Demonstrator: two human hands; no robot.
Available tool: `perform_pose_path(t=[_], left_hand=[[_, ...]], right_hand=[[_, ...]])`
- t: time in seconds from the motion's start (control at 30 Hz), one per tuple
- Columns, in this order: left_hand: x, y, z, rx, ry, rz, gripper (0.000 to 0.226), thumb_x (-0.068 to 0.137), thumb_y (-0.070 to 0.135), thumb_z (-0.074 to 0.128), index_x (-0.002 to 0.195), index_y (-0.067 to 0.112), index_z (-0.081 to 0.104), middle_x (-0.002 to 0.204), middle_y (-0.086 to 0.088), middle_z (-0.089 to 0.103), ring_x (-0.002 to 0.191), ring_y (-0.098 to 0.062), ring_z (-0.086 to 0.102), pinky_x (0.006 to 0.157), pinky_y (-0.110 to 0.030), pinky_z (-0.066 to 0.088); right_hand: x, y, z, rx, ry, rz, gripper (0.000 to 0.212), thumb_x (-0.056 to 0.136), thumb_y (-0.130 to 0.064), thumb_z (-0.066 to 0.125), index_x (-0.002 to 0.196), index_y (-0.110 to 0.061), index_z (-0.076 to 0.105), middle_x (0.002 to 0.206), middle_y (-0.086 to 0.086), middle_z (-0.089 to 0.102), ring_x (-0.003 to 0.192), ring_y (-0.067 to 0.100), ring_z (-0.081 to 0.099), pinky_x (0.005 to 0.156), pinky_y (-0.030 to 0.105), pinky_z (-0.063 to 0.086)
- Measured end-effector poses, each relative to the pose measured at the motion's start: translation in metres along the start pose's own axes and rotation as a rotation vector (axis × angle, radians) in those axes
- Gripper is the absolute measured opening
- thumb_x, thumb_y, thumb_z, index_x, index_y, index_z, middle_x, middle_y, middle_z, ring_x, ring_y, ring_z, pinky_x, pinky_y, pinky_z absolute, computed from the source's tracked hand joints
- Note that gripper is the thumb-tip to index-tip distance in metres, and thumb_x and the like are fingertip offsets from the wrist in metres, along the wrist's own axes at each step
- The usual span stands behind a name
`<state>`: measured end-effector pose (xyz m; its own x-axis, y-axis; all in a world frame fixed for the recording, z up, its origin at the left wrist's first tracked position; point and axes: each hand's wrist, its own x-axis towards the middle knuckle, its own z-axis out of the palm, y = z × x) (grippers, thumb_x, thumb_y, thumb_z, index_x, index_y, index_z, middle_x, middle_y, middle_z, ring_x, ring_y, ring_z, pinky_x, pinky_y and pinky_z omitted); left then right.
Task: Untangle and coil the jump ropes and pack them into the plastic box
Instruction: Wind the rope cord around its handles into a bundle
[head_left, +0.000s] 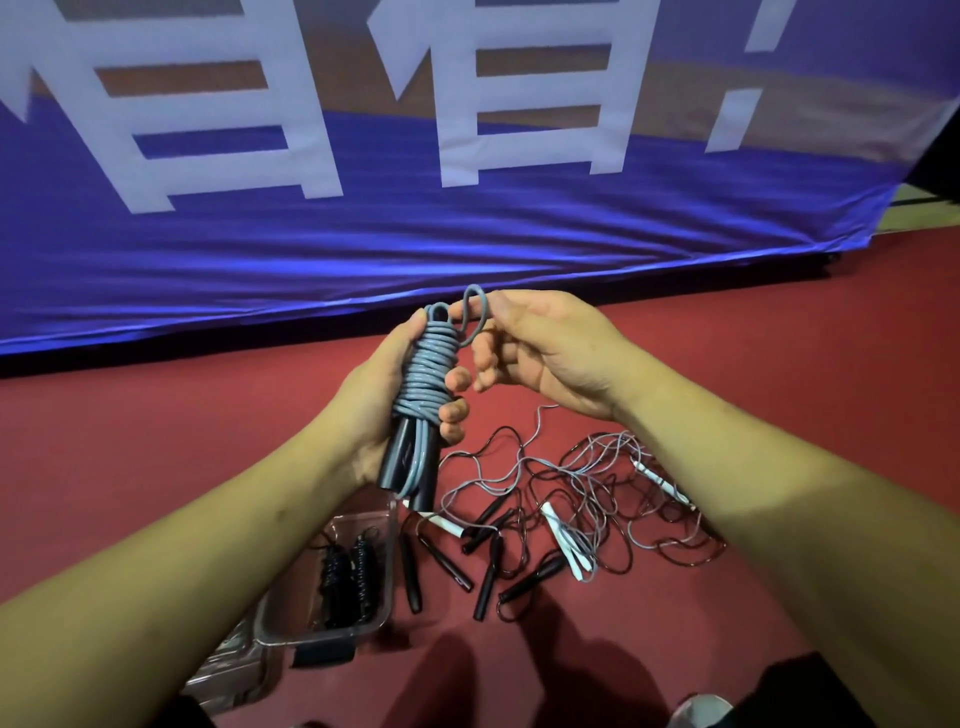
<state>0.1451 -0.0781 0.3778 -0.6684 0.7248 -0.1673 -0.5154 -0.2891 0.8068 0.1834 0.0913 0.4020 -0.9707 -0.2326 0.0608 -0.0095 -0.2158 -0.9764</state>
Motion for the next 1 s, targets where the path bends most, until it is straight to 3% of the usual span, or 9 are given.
perform_pose_path(t=[0.1,0.23,0.33,0.5,0.67,0.8,1.0], left_hand=[[0.000,0.002,-0.001,0.016,-0.005,-0.007,0.037,0.101,0.051,0.034,0.102,0.019,0.054,0.064,-0.003,0.043,0.042,-0.015,0.042,0.042,-0.021,0.041],[-0.002,0.002,0.002,0.046,-0.021,-0.008,0.035,0.097,0.050,0.036,0.105,0.025,0.060,0.062,-0.004,0.047,0.042,-0.017,0.044,0.043,-0.022,0.041],[-0.002,0.004,0.004,0.051,-0.032,-0.009,0.036,0.096,0.050,0.037,0.100,0.024,0.061,0.062,-0.005,0.048,0.043,-0.018,0.046,0.043,-0.022,0.042],[-0.003,0.008,0.003,0.055,-0.034,0.006,0.039,0.098,0.051,0.034,0.100,0.023,0.062,0.062,-0.004,0.048,0.043,-0.017,0.045,0.044,-0.022,0.041],[-0.004,0.010,0.004,0.065,-0.037,0.024,0.040,0.097,0.051,0.036,0.103,0.025,0.066,0.063,-0.005,0.048,0.044,-0.018,0.045,0.045,-0.023,0.041],[-0.004,0.009,0.005,0.089,-0.039,0.039,0.040,0.098,0.050,0.036,0.115,0.029,0.066,0.065,-0.005,0.049,0.045,-0.018,0.045,0.046,-0.023,0.041],[-0.004,0.011,0.002,0.121,-0.009,0.052,0.036,0.097,0.049,0.039,0.102,0.022,0.063,0.067,-0.007,0.051,0.045,-0.019,0.047,0.046,-0.025,0.043]], right_hand=[[0.001,-0.001,0.000,0.003,0.026,0.002,0.035,0.102,-0.016,0.039,0.122,0.011,0.049,0.070,0.009,0.061,0.064,0.022,0.059,0.073,0.032,0.054],[0.004,0.002,0.000,0.034,0.122,-0.058,0.021,0.098,-0.013,0.046,0.101,-0.001,0.063,0.066,0.004,0.056,0.059,0.016,0.048,0.058,0.026,0.046],[0.005,0.003,0.003,0.152,0.139,-0.052,0.019,0.089,-0.017,0.055,0.098,-0.004,0.066,0.076,0.001,0.063,0.062,0.012,0.044,0.055,0.023,0.036],[0.007,0.001,0.004,0.353,0.190,-0.022,0.017,0.092,-0.014,0.054,0.101,-0.004,0.064,0.092,0.008,0.069,0.062,0.011,0.060,0.057,0.018,0.052],[0.009,-0.001,0.008,0.497,0.245,-0.002,0.015,0.091,-0.011,0.055,0.100,-0.004,0.065,0.082,0.007,0.071,0.061,0.009,0.064,0.059,0.015,0.053],[0.011,-0.003,0.007,0.450,0.280,0.033,0.012,0.093,-0.008,0.055,0.098,-0.009,0.065,0.077,0.004,0.067,0.056,0.005,0.057,0.053,0.012,0.048],[0.010,-0.011,0.007,0.328,0.202,0.106,0.010,0.077,-0.004,0.065,0.087,-0.005,0.063,0.073,0.006,0.062,0.054,0.007,0.050,0.053,0.015,0.045]])
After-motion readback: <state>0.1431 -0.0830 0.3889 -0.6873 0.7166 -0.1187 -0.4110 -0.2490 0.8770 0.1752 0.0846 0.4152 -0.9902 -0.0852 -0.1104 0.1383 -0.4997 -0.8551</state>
